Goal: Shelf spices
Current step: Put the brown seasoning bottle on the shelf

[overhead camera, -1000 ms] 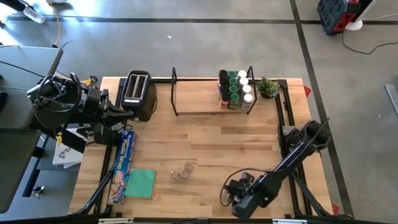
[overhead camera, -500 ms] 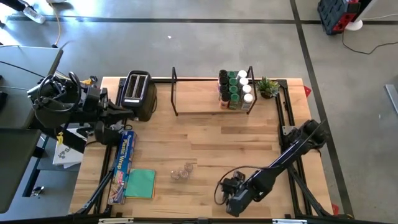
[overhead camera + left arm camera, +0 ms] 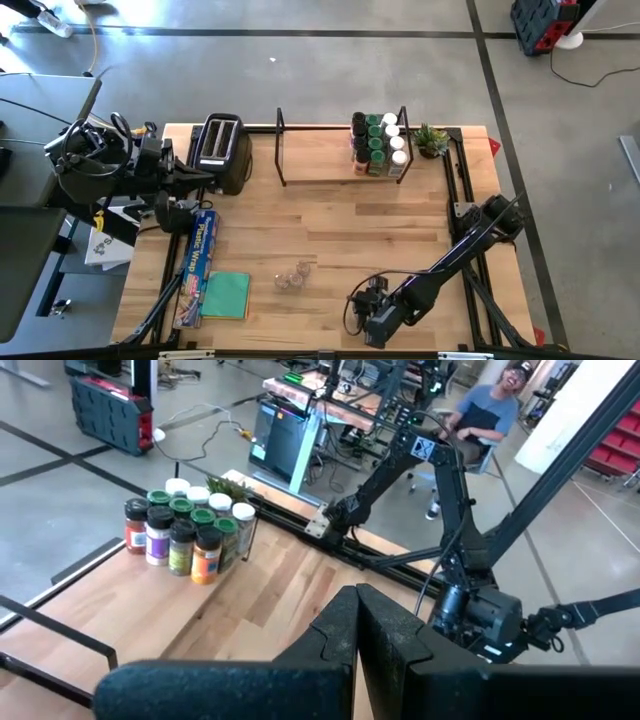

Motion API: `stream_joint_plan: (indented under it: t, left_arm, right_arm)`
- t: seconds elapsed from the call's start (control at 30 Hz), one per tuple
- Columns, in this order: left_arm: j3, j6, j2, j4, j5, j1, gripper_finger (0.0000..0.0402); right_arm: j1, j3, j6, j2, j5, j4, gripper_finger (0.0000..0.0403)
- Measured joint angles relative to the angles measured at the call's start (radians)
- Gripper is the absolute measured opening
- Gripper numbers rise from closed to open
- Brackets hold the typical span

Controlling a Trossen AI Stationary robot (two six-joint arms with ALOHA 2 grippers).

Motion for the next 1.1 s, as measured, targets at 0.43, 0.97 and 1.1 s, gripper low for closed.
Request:
stream_joint_plan:
  t: [0.43, 0.97, 1.1]
  left_arm:
    - [0.000, -0.003, 0.001, 0.001, 0.042, 0.000, 0.0003]
    - [0.000, -0.049, 0.005, 0.001, 0.055, 0.000, 0.0003]
    - [0.000, -0.063, 0.005, 0.002, 0.055, 0.000, 0.0003]
  right_arm:
    - [-0.010, 0.001, -0.073, 0.039, 0.018, 0.035, 0.0253]
    - [-0.019, 0.002, -0.146, 0.045, 0.021, 0.071, 0.0169]
    - [-0.020, 0.002, -0.155, 0.045, 0.019, 0.072, 0.0161]
